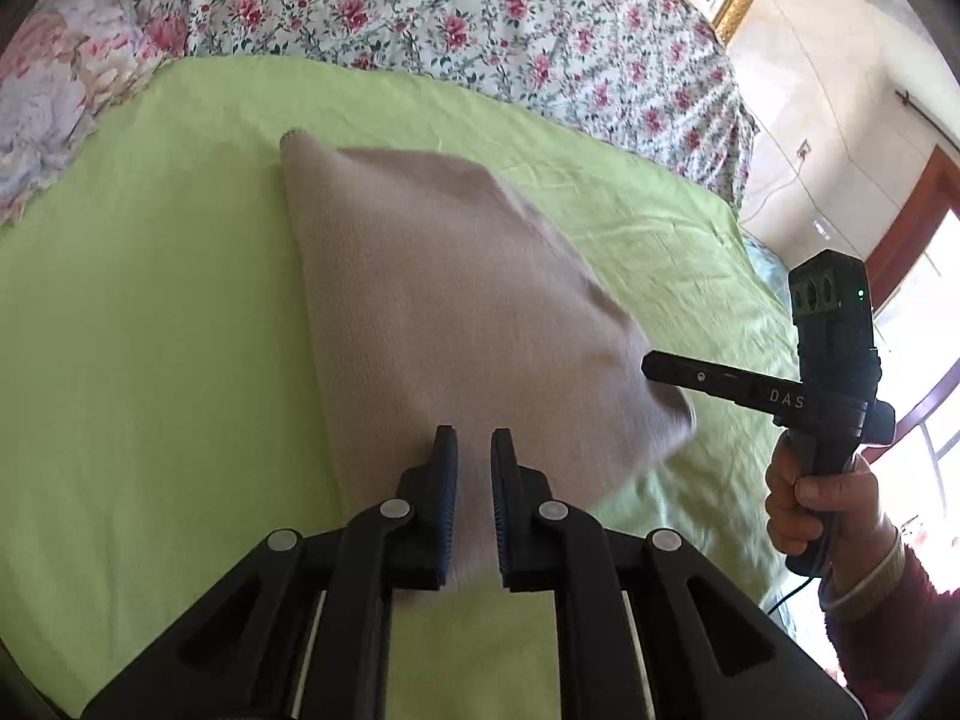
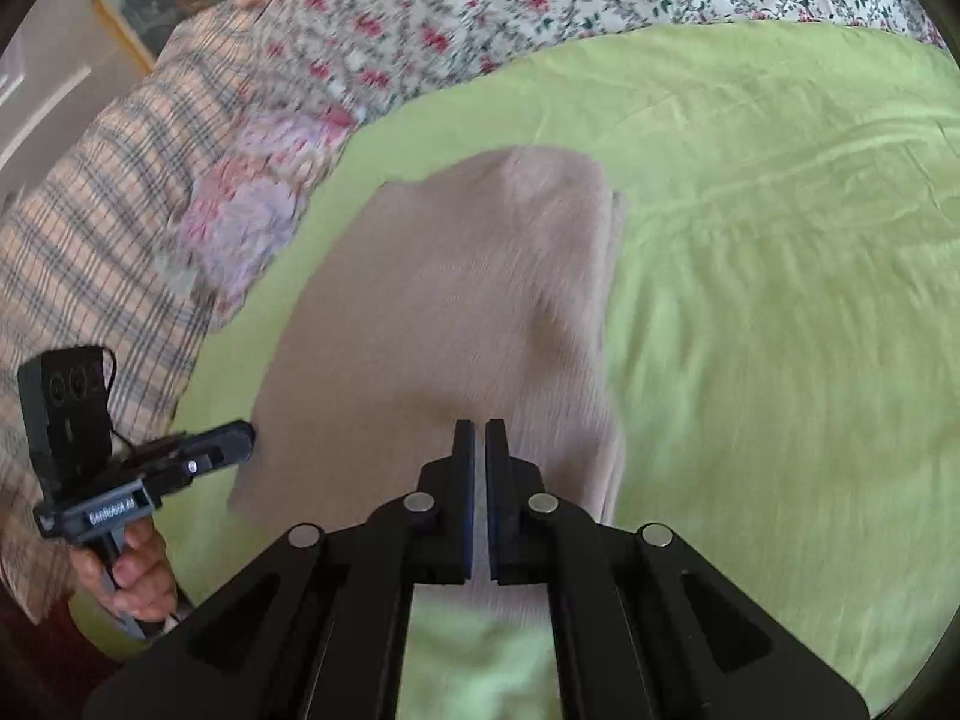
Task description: Fold small clothes
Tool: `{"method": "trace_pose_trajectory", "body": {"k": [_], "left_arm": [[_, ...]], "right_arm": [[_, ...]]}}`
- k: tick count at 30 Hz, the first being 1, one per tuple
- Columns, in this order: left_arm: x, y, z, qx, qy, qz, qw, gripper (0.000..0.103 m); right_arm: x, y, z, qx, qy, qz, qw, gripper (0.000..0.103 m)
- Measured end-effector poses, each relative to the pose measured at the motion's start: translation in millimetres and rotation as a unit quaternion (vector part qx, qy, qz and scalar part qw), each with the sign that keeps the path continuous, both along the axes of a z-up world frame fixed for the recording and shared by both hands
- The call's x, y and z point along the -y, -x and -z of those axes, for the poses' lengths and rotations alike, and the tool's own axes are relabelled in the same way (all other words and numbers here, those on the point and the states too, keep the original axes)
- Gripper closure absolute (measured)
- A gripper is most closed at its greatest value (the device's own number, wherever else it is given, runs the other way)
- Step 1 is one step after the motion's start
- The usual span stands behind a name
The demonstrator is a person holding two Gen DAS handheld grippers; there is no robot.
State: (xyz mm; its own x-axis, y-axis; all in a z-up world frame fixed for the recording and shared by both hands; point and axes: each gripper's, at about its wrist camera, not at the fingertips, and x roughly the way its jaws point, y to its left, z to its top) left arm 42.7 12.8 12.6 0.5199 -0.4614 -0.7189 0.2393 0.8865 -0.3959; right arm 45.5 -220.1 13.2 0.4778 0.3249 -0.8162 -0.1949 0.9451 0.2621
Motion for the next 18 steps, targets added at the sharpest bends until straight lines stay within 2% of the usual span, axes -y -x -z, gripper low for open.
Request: {"method": "trace_pose_trajectory", "body": {"k": [3, 5, 7, 11, 18], "left_arm": [[1, 12, 26, -0.028, -0.015, -0.002, 0.9995, 0.092], [1, 17, 39, -0.040, -0.016, -0.005, 0.9990, 0.093], [2, 21, 40, -0.033, -0.017, -0.009, 0.9993, 0.093], [1, 22, 42, -0.036, -0.013, -0.018, 0.9991, 0.093], [4, 24, 41, -0.037, -0.031, -0.029, 0.9984, 0.092]], "right_arm": [[2, 14, 23, -0.017, 0.065, 0.015, 0.998, 0.099], [11, 20, 28, -0.008, 0.047, 0.026, 0.999, 0.100], [16, 21, 28, -0.011, 0.030, 0.037, 0.999, 0.100], [14, 20, 28, -0.008, 0.036, 0.037, 0.999, 0.100], [16, 21, 29, -0.006, 0.036, 0.038, 0.999, 0.100]]}}
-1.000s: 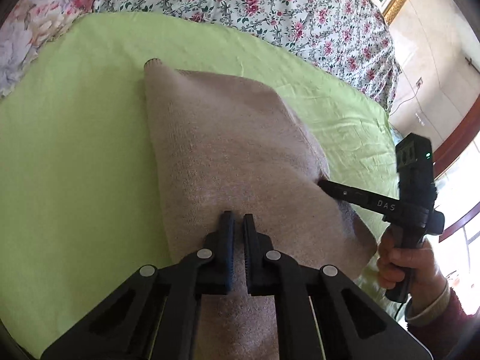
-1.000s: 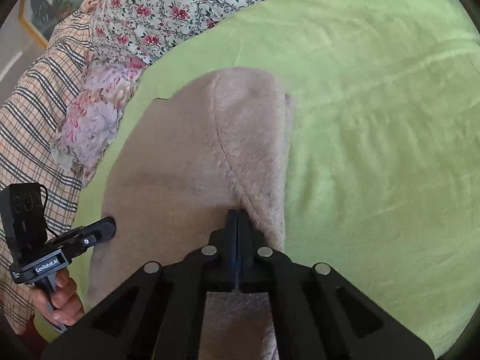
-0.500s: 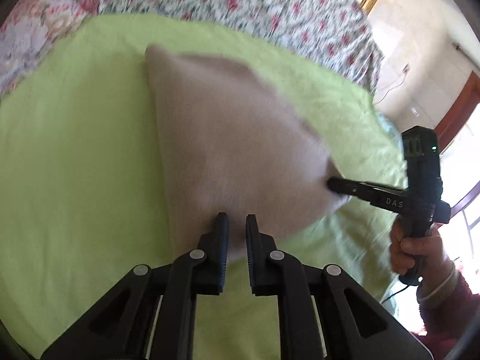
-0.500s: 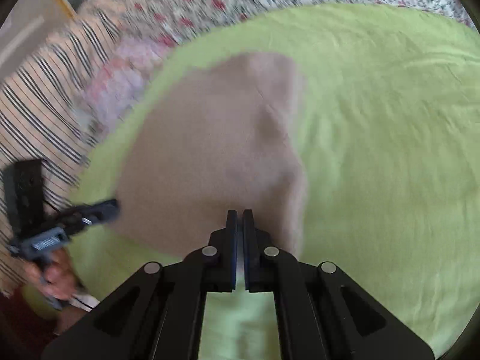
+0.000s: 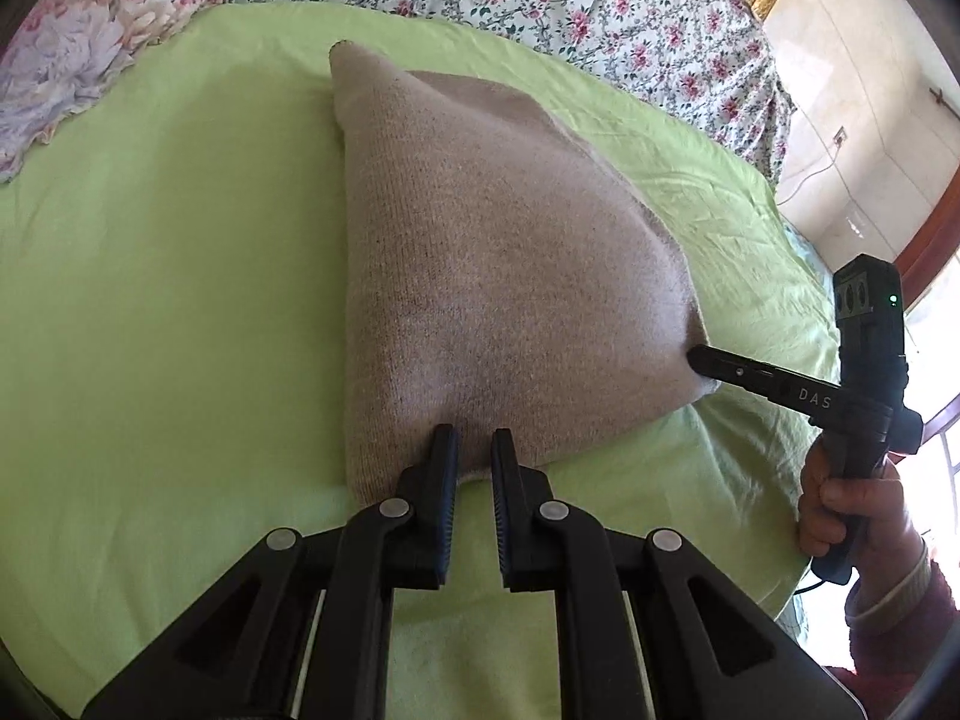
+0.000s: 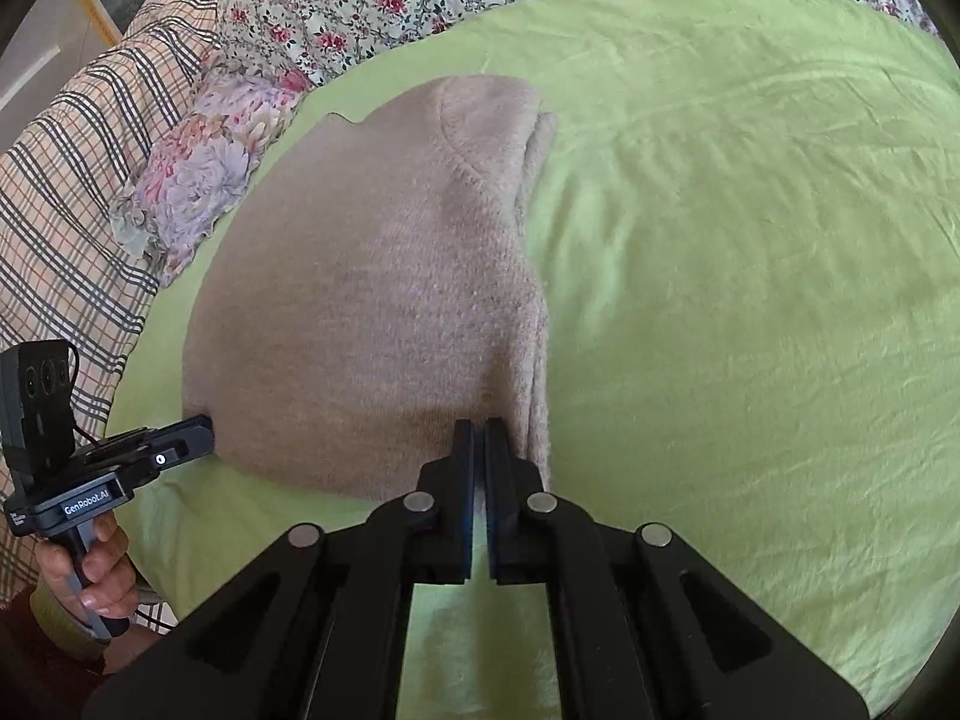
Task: Fold small clothes
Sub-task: 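Open both grippers and withdraw them from the folded sweater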
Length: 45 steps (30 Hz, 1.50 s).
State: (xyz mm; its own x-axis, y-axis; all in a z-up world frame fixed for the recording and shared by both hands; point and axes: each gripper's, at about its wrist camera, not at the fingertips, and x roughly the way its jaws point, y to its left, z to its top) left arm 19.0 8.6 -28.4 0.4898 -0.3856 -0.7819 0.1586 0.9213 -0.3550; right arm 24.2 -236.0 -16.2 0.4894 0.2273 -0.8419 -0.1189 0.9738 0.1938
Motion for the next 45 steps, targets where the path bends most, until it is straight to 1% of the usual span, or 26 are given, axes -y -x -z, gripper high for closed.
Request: {"method": "trace_pose_trajectory", "body": {"k": [4, 8, 11, 15, 16, 18, 19, 20, 24, 26, 27, 28, 29, 30, 31, 35, 38, 40, 42, 45], "left_arm": [[4, -3, -1, -0.001, -0.021, 0.000, 0.9998, 0.092], [3, -3, -4, -0.009, -0.017, -0.002, 0.9998, 0.091], [1, 3, -10, -0.011, -0.014, 0.003, 0.9998, 0.082], [-4, 17, -26, 0.004, -0.015, 0.003, 0.9999, 0.068], [-6, 21, -30, 0.009, -0.019, -0.002, 0.9998, 0.062], [-10, 25, -36, 0.015, -0.024, -0.011, 0.9995, 0.058], [-12, 26, -38, 0.018, -0.026, -0.016, 0.9994, 0.058], [-14, 27, -40, 0.018, -0.028, -0.020, 0.9992, 0.057], [-23, 27, -45, 0.020, -0.047, -0.039, 0.9980, 0.045], [-26, 29, -47, 0.020, -0.053, -0.045, 0.9974, 0.042], [-28, 29, -48, 0.020, -0.055, -0.046, 0.9972, 0.039], [-29, 29, -48, 0.020, -0.063, -0.049, 0.9966, 0.033], [-29, 31, -49, 0.020, -0.070, -0.052, 0.9960, 0.030], [-28, 33, -49, 0.020, -0.081, -0.054, 0.9951, 0.025], [-28, 34, -48, 0.017, -0.089, -0.056, 0.9944, 0.020], [-27, 42, -46, 0.008, -0.119, -0.069, 0.9905, 0.019], [-26, 50, -46, 0.014, -0.146, -0.075, 0.9863, 0.019], [-23, 55, -45, 0.017, -0.168, -0.076, 0.9827, 0.019], [-20, 55, -44, 0.016, -0.181, -0.076, 0.9804, 0.019], [-20, 49, -44, 0.014, -0.183, -0.074, 0.9802, 0.019]], "right_arm": [[-3, 2, 1, 0.003, 0.018, -0.003, 1.000, 0.100], [-3, 5, -1, -0.001, 0.022, -0.001, 1.000, 0.100], [-2, 9, -6, -0.009, 0.026, 0.002, 1.000, 0.099], [0, 21, -19, -0.005, 0.020, 0.009, 1.000, 0.097], [-2, 23, -21, -0.004, 0.019, 0.010, 1.000, 0.095], [-4, 29, -26, 0.000, 0.017, 0.009, 1.000, 0.084], [-5, 30, -27, 0.002, 0.018, 0.008, 1.000, 0.072], [-8, 33, -30, 0.007, 0.018, 0.004, 1.000, 0.062], [-17, 40, -38, 0.018, 0.025, -0.005, 1.000, 0.061], [-20, 42, -42, 0.023, 0.024, -0.009, 0.999, 0.061], [-21, 43, -44, 0.025, 0.022, -0.010, 0.999, 0.061], [-23, 44, -45, 0.026, 0.022, -0.011, 0.999, 0.061], [-24, 45, -46, 0.026, 0.024, -0.012, 0.999, 0.061], [-26, 46, -46, 0.026, 0.027, -0.015, 0.999, 0.061], [-28, 47, -46, 0.026, 0.029, -0.018, 0.999, 0.059], [-34, 53, -46, 0.026, 0.041, -0.036, 0.998, 0.046], [-36, 60, -42, 0.024, 0.052, -0.045, 0.997, 0.037], [-37, 64, -40, 0.024, 0.064, -0.048, 0.996, 0.035], [-37, 65, -39, 0.024, 0.064, -0.045, 0.997, 0.034], [-36, 60, -41, 0.026, 0.058, -0.042, 0.997, 0.033]]}}
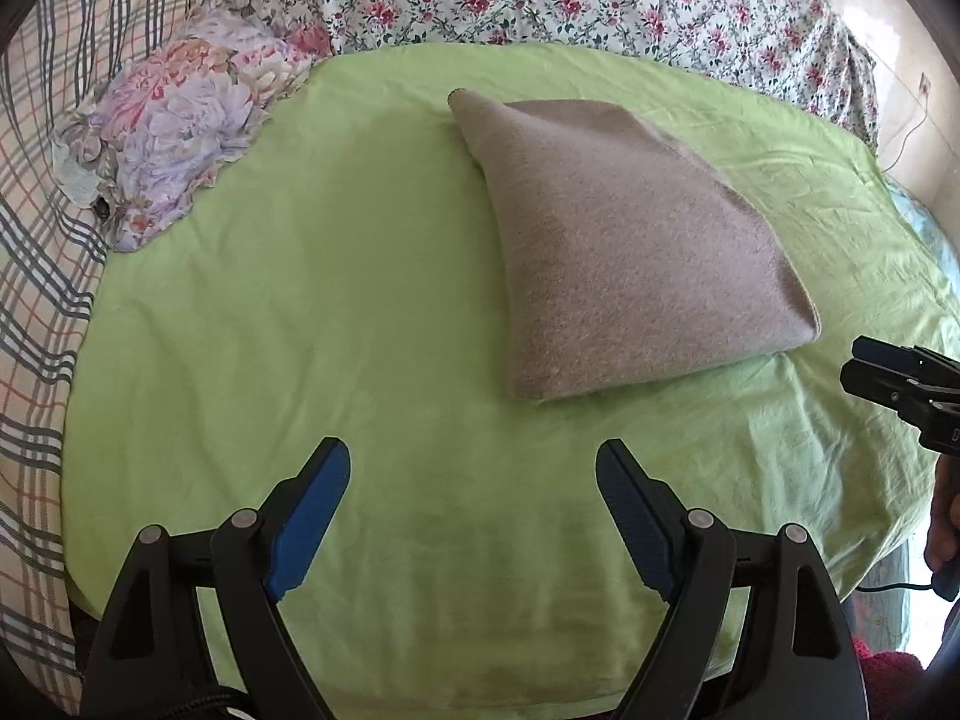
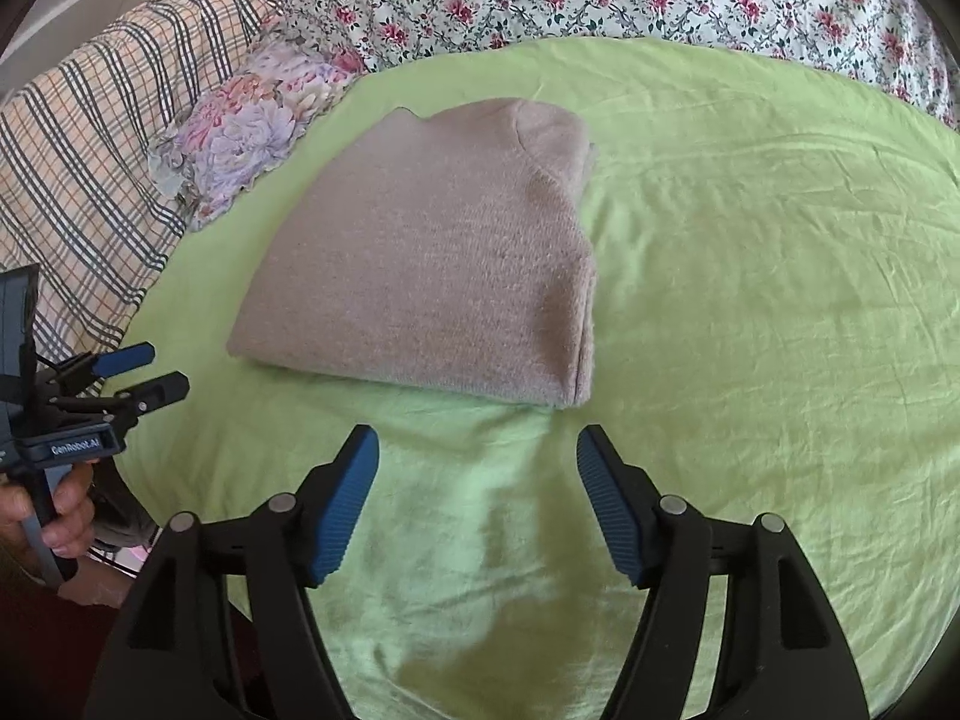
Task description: Fold small clothes
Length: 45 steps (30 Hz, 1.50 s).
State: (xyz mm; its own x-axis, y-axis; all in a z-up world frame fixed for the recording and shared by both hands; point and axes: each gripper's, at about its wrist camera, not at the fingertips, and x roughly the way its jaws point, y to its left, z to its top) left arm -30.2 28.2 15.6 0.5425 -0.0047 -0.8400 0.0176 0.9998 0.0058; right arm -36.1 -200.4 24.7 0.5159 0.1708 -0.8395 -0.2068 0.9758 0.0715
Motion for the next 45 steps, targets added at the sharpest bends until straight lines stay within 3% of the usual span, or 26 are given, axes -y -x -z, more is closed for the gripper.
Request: {"method": "trace_pose_trajectory", "body": {"k": [6, 19, 35, 45], "left_arm": [[6, -16, -8, 0.014, -0.020, 0.000, 0.9997, 0.018], [20, -41, -13, 0.005, -0.056, -0.006, 0.9984, 0.017], [12, -63, -23, 0.012, -0.049, -0.017, 0.9986, 0.017], [-1, -95, -23, 0.016, -0.011, -0.028, 0.9994, 0.015]], "right_arm": [[0, -14, -7, 0.025, -0.005, 0.010, 1.000, 0.026], [-10, -32, -1, 0.004, -0.003, 0.000, 1.000, 0.026], [-16, -66, -11, 0.011, -0.014, -0.011, 1.000, 0.025], [25, -126, -1, -0.004, -0.119, 0.053, 0.992, 0.025]]}}
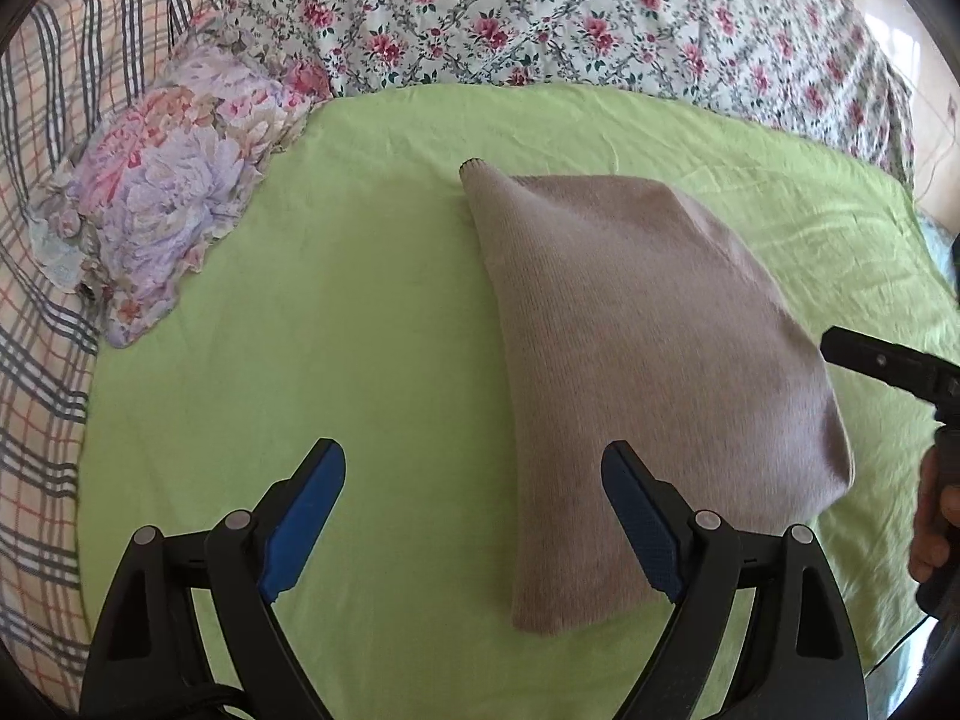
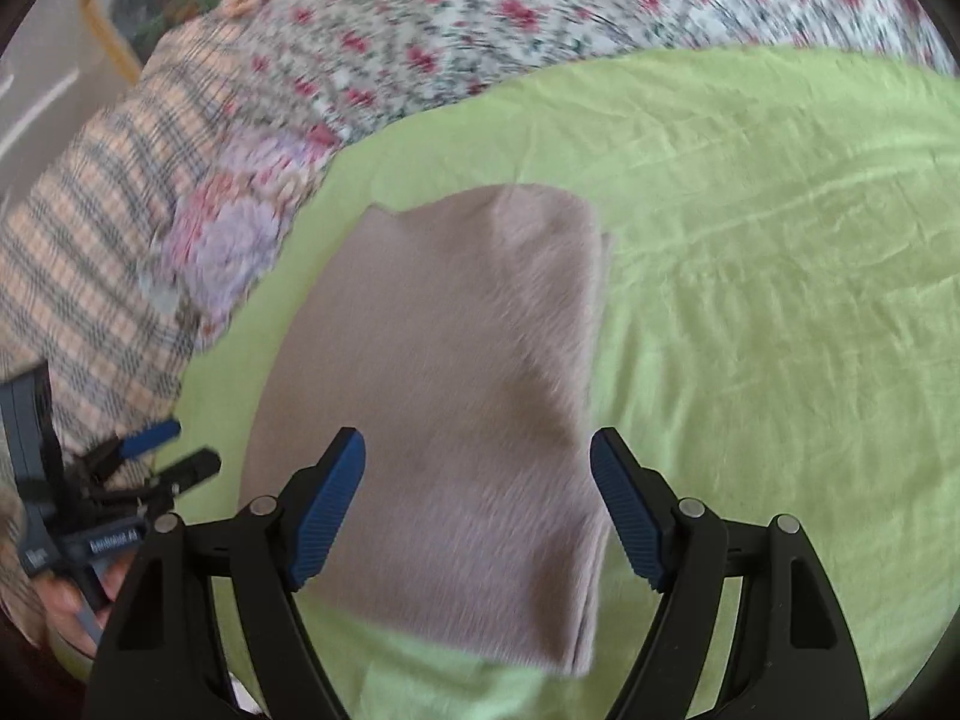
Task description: Fold small clothes
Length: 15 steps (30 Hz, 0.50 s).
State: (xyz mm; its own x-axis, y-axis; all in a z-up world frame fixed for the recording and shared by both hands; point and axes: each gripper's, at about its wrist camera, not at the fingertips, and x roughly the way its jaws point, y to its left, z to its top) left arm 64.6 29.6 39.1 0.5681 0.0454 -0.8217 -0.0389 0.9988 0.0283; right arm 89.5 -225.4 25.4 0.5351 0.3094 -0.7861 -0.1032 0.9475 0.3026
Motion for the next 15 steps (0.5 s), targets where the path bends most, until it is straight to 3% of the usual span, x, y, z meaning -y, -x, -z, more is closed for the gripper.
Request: {"method": "trace_pose_trajectory", "body": {"k": [1, 4, 6, 7, 8, 11, 15], "left_arm": [[-2, -4, 1, 0.000, 0.006, -0.001, 1.0000, 0.015], [-8, -15, 9, -0.012, 0.017, -0.009, 0.9997, 0.015], [-10, -21, 18, -0.027, 0.031, -0.013, 0.9991, 0.015], [-11, -23, 21, -0.032, 0.039, -0.013, 0.9987, 0.015], [-11, -23, 24, -0.034, 0.047, -0.013, 0.9983, 0.015], [-10, -24, 25, -0.031, 0.046, -0.007, 0.9984, 0.015], [-3, -28, 31, -0.032, 0.040, 0.003, 0.9987, 0.011]], "right_arm": [[4, -6, 2, 0.000, -0.009, 0.008, 1.000, 0.027], [19, -26, 16, -0.022, -0.044, 0.038, 0.998, 0.050], [26, -37, 30, -0.047, -0.054, 0.054, 0.996, 0.058], [26, -40, 37, -0.059, -0.059, 0.053, 0.995, 0.076], [22, -41, 40, -0.059, -0.058, 0.044, 0.996, 0.082], [10, -30, 15, -0.009, -0.003, 0.026, 1.000, 0.091], [8, -36, 29, -0.029, 0.037, 0.022, 0.999, 0.092]]}}
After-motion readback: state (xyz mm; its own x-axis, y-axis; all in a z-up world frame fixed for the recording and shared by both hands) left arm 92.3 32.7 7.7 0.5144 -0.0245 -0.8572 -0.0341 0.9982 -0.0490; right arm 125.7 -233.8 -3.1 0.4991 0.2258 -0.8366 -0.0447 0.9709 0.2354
